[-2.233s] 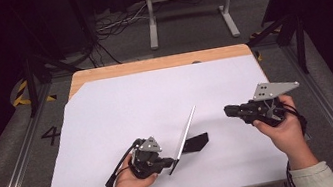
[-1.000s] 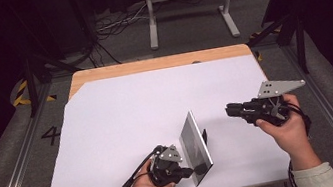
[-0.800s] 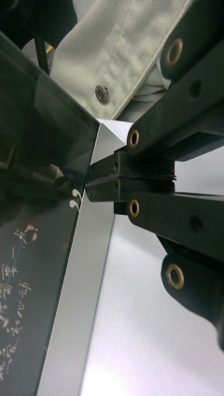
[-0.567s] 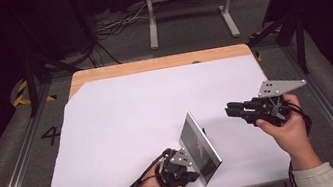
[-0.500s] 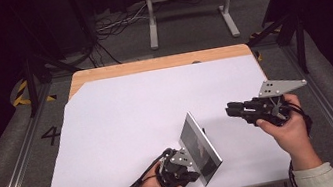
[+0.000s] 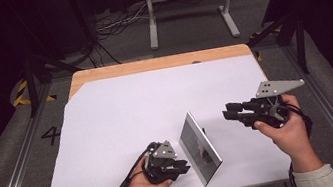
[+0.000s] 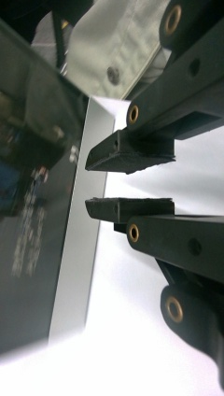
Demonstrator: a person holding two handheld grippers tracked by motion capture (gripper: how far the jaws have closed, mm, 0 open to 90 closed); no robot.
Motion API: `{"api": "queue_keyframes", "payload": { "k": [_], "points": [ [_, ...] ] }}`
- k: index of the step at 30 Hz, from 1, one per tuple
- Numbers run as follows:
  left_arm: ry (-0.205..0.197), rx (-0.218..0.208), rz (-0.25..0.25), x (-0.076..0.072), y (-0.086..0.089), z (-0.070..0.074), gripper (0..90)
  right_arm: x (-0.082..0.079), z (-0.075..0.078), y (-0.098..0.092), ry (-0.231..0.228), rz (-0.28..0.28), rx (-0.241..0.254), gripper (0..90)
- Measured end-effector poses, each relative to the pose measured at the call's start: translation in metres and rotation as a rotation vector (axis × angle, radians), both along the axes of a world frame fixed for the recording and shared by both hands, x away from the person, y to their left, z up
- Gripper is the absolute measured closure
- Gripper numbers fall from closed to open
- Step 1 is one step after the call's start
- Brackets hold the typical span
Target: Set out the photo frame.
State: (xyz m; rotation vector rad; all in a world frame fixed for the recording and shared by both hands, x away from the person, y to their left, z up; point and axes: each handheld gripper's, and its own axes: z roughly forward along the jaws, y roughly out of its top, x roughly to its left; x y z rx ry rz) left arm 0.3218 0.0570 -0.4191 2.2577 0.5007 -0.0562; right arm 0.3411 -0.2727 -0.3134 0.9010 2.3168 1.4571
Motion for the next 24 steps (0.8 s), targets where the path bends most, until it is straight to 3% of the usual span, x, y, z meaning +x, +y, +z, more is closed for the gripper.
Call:
{"api": "queue_keyframes", "payload": {
  "k": [5, 8, 15, 19, 24],
  "points": [
    [-0.025, -0.027, 0.054, 0.006, 0.015, 0.009, 70.9, -0.002, 0.003, 0.004, 0.030, -0.020, 0.027, 62.6],
    [-0.060, -0.029, 0.097, 0.012, 0.031, 0.018, 70.1, -0.003, 0.006, 0.007, 0.091, -0.036, 0.056, 59.5],
    [-0.096, -0.011, 0.163, 0.020, 0.053, 0.028, 67.6, -0.007, 0.015, 0.015, 0.170, -0.099, 0.035, 55.9],
    [-0.112, 0.006, 0.173, 0.023, 0.060, 0.030, 67.2, -0.008, 0.019, 0.018, 0.196, -0.111, 0.030, 55.3],
    [-0.117, -0.007, 0.206, 0.027, 0.072, 0.035, 64.1, -0.007, 0.025, 0.024, 0.234, -0.119, 0.015, 54.6]
  ]
}}
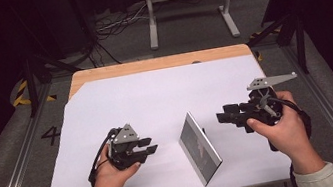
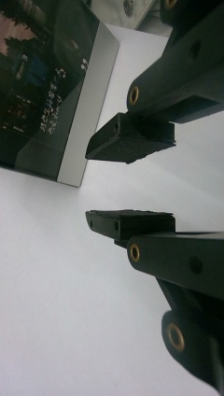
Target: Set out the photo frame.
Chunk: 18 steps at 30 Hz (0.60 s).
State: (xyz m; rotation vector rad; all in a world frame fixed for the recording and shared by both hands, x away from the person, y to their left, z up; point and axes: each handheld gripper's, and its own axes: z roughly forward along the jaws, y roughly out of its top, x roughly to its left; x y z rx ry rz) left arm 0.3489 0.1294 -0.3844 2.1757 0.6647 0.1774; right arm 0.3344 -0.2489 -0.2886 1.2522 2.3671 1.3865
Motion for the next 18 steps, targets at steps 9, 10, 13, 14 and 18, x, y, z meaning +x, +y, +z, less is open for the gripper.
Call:
{"api": "queue_keyframes", "payload": {
  "k": [9, 10, 13, 14, 18],
  "points": [
    [-0.014, -0.015, 0.055, 0.006, 0.018, 0.009, 58.6, 0.006, 0.010, 0.016, 0.084, 0.024, -0.044, 55.1],
    [-0.014, -0.018, 0.061, 0.006, 0.019, 0.009, 58.3, 0.006, 0.010, 0.018, 0.093, 0.030, -0.052, 55.1],
    [-0.016, -0.017, 0.068, 0.007, 0.022, 0.010, 58.1, 0.007, 0.012, 0.023, 0.104, 0.035, -0.068, 55.1],
    [-0.013, -0.021, 0.074, 0.007, 0.024, 0.010, 58.0, 0.008, 0.014, 0.027, 0.127, 0.036, -0.085, 55.2],
    [-0.025, -0.006, 0.099, 0.009, 0.029, 0.012, 57.8, 0.010, 0.016, 0.033, 0.161, 0.030, -0.111, 55.3]
  ]
}}
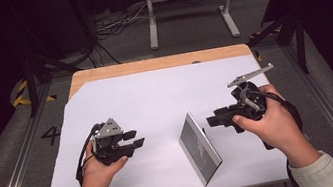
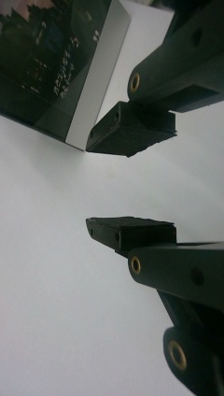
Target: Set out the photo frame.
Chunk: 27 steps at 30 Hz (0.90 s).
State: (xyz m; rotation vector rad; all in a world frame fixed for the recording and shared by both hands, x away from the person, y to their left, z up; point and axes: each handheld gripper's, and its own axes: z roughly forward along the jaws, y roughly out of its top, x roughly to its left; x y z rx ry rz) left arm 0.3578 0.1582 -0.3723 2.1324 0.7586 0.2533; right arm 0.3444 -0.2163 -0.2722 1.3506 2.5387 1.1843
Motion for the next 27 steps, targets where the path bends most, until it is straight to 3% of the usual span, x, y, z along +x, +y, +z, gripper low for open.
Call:
{"api": "queue_keyframes", "payload": {
  "k": [4, 27],
  "points": [
    [0.001, -0.002, 0.015, 0.001, 0.004, 0.000, 57.5, 0.000, 0.001, 0.007, 0.062, -0.014, -0.032, 55.3],
    [0.012, -0.004, 0.058, -0.001, 0.015, 0.000, 56.6, 0.003, -0.008, 0.037, 0.144, 0.014, -0.115, 53.4]
  ]
}}
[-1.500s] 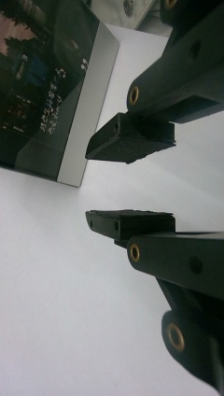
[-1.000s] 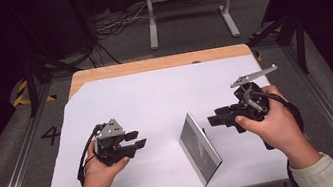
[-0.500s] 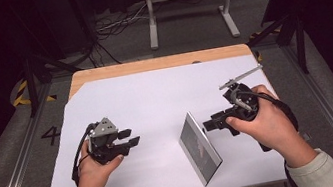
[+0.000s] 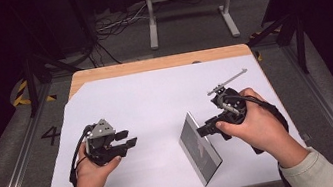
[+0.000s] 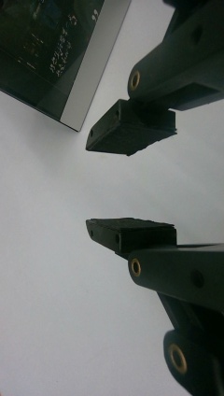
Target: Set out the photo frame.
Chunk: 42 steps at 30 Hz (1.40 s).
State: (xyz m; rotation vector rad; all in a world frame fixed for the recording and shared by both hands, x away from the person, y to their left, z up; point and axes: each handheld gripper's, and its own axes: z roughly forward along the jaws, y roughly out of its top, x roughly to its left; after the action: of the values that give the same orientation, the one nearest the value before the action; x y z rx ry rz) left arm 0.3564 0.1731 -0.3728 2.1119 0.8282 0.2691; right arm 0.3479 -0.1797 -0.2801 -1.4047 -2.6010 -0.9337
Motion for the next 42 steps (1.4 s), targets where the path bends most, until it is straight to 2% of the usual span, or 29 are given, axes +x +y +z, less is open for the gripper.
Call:
{"api": "queue_keyframes", "payload": {
  "k": [7, 19, 22, 31, 38, 39, 42],
  "points": [
    [-0.001, 0.004, 0.002, -0.001, 0.001, -0.001, 56.5, 0.002, -0.008, 0.009, 0.037, -0.001, -0.044, 53.7],
    [-0.005, 0.003, 0.003, -0.001, 0.000, 0.000, 55.8, 0.003, -0.020, 0.018, 0.056, -0.010, -0.087, 56.1],
    [-0.003, 0.008, -0.001, -0.001, 0.000, -0.001, 55.7, 0.002, -0.024, 0.021, 0.050, -0.020, -0.118, 60.9],
    [-0.005, 0.011, -0.004, -0.001, -0.001, -0.001, 55.7, -0.001, -0.025, 0.026, 0.061, -0.028, -0.149, 65.9],
    [-0.009, 0.009, -0.006, -0.002, -0.001, -0.001, 55.6, -0.003, -0.025, 0.030, 0.067, -0.031, -0.168, 74.7],
    [-0.004, 0.006, -0.005, -0.002, -0.001, -0.002, 55.6, -0.005, -0.023, 0.032, 0.066, -0.050, -0.189, 76.9],
    [-0.003, 0.012, -0.010, -0.001, -0.003, -0.004, 55.6, -0.006, -0.023, 0.034, 0.065, -0.060, -0.203, 78.9]
  ]
}}
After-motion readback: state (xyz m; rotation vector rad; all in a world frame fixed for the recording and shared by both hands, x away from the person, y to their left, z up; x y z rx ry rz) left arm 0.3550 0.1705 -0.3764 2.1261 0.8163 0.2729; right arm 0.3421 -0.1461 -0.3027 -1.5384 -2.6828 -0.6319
